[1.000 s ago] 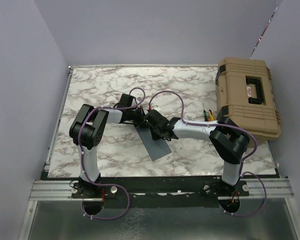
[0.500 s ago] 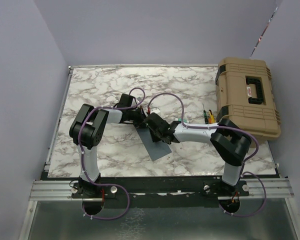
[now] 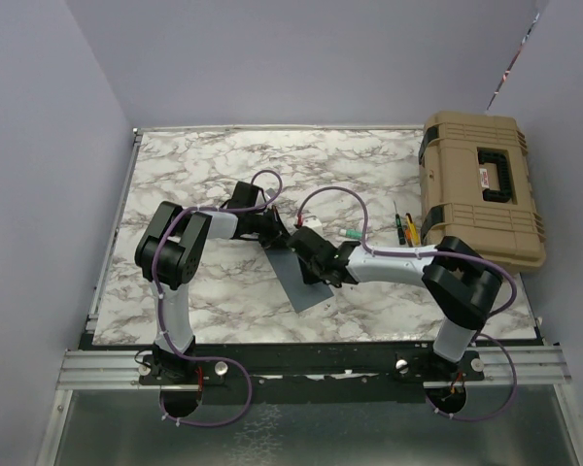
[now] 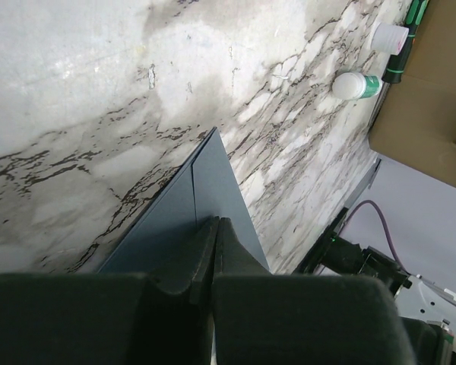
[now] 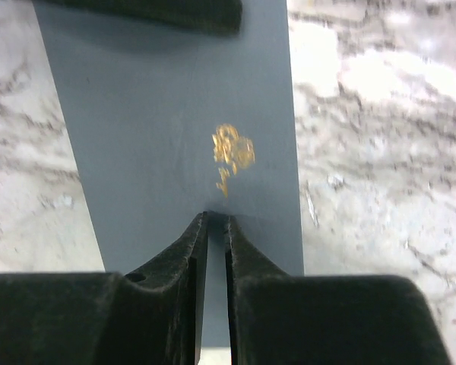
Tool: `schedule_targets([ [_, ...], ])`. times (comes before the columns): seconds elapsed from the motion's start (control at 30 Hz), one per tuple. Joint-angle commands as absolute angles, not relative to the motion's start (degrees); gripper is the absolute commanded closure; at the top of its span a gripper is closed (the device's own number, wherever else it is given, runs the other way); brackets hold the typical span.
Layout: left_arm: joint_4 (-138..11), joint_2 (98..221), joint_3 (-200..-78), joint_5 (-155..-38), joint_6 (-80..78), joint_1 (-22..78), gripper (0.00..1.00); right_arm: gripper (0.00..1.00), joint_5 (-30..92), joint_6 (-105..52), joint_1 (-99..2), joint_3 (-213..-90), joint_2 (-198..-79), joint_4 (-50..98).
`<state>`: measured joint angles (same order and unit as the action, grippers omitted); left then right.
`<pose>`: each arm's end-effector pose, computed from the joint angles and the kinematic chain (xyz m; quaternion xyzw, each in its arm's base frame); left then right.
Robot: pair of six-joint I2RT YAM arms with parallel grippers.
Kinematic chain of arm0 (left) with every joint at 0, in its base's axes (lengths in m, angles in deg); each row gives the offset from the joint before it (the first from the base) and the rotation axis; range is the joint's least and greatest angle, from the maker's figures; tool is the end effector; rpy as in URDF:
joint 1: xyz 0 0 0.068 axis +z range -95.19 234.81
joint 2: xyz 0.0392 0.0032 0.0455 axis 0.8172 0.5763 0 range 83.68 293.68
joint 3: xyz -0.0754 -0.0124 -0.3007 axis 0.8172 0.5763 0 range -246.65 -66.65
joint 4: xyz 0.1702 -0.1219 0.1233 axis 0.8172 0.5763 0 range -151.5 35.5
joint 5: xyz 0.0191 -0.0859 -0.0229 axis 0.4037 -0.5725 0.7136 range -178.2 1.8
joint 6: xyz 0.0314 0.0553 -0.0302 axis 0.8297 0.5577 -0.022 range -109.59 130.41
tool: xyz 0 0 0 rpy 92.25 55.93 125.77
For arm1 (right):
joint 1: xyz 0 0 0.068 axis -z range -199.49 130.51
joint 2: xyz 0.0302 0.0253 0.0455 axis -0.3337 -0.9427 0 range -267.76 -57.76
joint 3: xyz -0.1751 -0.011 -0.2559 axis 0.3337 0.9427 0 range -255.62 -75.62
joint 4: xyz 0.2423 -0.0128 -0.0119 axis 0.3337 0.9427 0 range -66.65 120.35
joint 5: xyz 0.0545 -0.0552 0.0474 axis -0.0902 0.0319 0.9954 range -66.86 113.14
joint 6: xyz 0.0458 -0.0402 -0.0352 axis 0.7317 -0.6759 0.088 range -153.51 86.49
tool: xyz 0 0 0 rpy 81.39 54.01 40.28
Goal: Place the letter into the envelope and seal it
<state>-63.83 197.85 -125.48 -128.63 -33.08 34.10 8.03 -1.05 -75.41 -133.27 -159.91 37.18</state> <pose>0.3536 -0.1735 0.1443 -0.0683 0.8941 -0.4358 0.0781 0.2110 0.2852 0.1840 -0.1587 0.9411 0.0978 0.2822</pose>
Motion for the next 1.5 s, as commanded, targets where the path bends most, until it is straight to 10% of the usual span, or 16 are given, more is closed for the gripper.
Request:
schedule_targets([
  [0.0, -55.3, 204.2, -122.8, -113.3, -27.5, 34.4, 1.00, 0.84, 12.8, 0.0, -76.8, -126.5, -161.9, 61.5],
  [0.47, -50.8, 200.5, -126.5, -112.6, -23.4, 34.3, 0.99, 0.84, 7.6, 10.5, -76.7, -127.7, -146.0, 67.4],
  [0.97, -46.2, 185.2, -130.5, -113.1, -21.9, 34.3, 0.57, 0.66, 0.5, 23.9, -73.4, -129.6, -136.8, 75.3],
  [1.47, -40.6, 153.5, -117.2, -90.1, -22.0, 34.3, 0.13, 0.76, 14.6, 23.5, -73.2, -118.9, -134.0, 62.5],
])
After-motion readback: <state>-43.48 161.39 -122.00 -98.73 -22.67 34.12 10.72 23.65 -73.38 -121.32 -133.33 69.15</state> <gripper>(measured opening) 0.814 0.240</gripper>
